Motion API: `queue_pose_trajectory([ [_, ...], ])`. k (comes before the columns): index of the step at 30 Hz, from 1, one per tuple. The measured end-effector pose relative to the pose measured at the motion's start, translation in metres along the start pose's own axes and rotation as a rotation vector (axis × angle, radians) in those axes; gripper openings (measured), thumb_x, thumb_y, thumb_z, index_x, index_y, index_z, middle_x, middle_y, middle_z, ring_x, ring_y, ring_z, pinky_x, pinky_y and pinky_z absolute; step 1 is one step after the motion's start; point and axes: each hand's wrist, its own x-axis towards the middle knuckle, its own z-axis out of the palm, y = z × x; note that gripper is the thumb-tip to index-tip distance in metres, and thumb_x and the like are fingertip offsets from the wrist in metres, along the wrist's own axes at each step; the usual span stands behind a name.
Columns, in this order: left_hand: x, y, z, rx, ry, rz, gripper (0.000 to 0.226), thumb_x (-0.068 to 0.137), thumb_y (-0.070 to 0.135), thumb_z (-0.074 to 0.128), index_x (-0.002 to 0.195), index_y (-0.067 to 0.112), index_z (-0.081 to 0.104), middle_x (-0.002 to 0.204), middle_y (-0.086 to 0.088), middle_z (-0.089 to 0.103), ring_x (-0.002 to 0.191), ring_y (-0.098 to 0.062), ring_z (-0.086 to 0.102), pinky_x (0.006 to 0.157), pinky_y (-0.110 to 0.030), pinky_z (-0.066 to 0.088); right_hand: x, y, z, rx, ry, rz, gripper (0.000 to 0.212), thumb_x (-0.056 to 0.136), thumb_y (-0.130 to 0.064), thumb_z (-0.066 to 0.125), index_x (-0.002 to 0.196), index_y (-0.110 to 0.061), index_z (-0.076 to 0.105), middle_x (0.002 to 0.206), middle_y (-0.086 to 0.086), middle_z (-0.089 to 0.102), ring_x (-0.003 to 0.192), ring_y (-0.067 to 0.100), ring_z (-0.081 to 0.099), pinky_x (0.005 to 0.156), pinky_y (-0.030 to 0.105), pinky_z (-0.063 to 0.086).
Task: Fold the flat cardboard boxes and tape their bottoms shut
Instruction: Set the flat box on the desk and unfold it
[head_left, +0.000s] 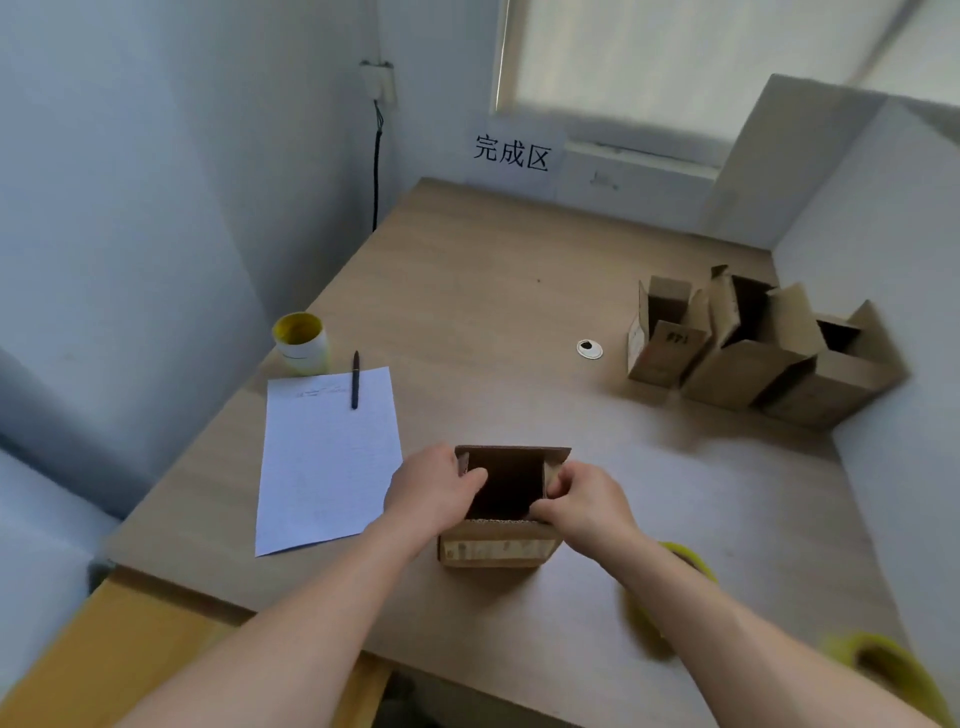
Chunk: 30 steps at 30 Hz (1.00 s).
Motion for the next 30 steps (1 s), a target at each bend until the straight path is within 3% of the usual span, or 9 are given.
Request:
queue_pose_trajectory([
  [7,0.012,-0.014,-0.022,-0.057,-0.307,0.178,0.049,0.074,0.065,0.072,0.101,0.025,0.068,0.091,0.013,0.061,0.087,-0.004,0.058,0.075,-0.024,0.048,0.013,0.011,-0.011,0.136,-0.116,-0.104,0.029,0.069,-0.050,0.075,0.081,-0.024,0.071,0.076,0.002,0.069,0.068,0.014,0.062,0.061,0.033,0.052],
  [9,0.013,-0.024,-0.023,-0.056,-0.371,0.235,0.059,0.071,0.059,0.079,0.117,0.025,0.066,0.092,0.018,0.056,0.087,-0.002,0.056,0.075,-0.019,0.045,0.013,0.016,-0.019,0.241,-0.254,-0.123,0.039,0.062,-0.044,0.078,0.092,-0.020,0.073,0.079,0.008,0.069,0.068,0.015,0.062,0.062,0.033,0.053],
  [11,0.013,-0.028,-0.017,-0.101,-0.307,0.245,0.046,0.076,0.054,0.078,0.110,0.025,0.070,0.089,0.018,0.059,0.086,-0.002,0.057,0.075,-0.020,0.048,0.016,0.021,-0.020,0.245,-0.292,-0.131,0.036,0.064,-0.029,0.083,0.096,-0.015,0.072,0.074,0.005,0.067,0.066,0.018,0.062,0.064,0.037,0.054],
  [15,0.016,-0.029,0.001,-0.111,-0.111,0.166,0.038,0.076,0.054,0.078,0.087,0.023,0.059,0.078,0.008,0.058,0.074,-0.008,0.053,0.065,-0.027,0.044,0.019,0.023,-0.009,0.147,-0.039,-0.102,0.030,0.072,-0.019,0.086,0.092,-0.023,0.064,0.074,-0.003,0.067,0.063,0.013,0.060,0.063,0.030,0.052],
  [19,0.015,-0.030,0.017,-0.145,-0.051,0.085,0.073,0.073,0.055,0.080,0.125,0.027,0.038,0.098,0.005,0.054,0.091,-0.015,0.056,0.079,-0.030,0.046,0.008,0.013,-0.001,-0.126,0.158,-0.214,0.048,0.077,-0.030,0.076,0.112,-0.035,0.043,0.093,-0.013,0.059,0.082,0.012,0.059,0.071,0.032,0.050],
  [22,0.018,-0.034,0.024,-0.164,-0.014,0.163,0.102,0.075,0.052,0.079,0.153,0.037,0.014,0.122,0.008,0.044,0.109,-0.013,0.052,0.094,-0.029,0.044,0.010,0.013,0.000,-0.145,0.222,-0.199,0.085,0.077,-0.030,0.078,0.144,-0.033,0.027,0.128,-0.006,0.047,0.115,0.017,0.050,0.089,0.032,0.045],
  [25,0.022,-0.042,0.030,-0.139,0.015,0.260,0.087,0.078,0.051,0.076,0.150,0.040,0.029,0.125,0.014,0.042,0.105,-0.007,0.050,0.093,-0.028,0.045,0.017,0.018,-0.001,-0.090,0.086,-0.165,0.097,0.081,-0.032,0.075,0.155,-0.039,0.013,0.143,-0.003,0.034,0.122,0.020,0.048,0.099,0.033,0.044],
  [28,0.026,-0.046,0.038,-0.165,0.078,0.312,0.054,0.078,0.054,0.074,0.124,0.031,0.059,0.114,0.014,0.051,0.081,-0.001,0.050,0.080,-0.021,0.045,0.021,0.030,0.007,-0.003,-0.017,-0.178,0.071,0.090,-0.028,0.065,0.152,-0.038,0.031,0.147,-0.005,0.045,0.124,0.018,0.051,0.106,0.033,0.042],
  [30,0.026,-0.046,0.041,-0.241,0.123,0.308,0.049,0.075,0.074,0.060,0.105,0.036,0.061,0.104,0.018,0.054,0.079,0.004,0.052,0.071,-0.010,0.038,0.022,0.037,0.011,0.101,-0.015,-0.173,0.058,0.092,-0.027,0.064,0.147,-0.033,0.045,0.142,-0.006,0.054,0.121,0.015,0.055,0.105,0.030,0.043],
])
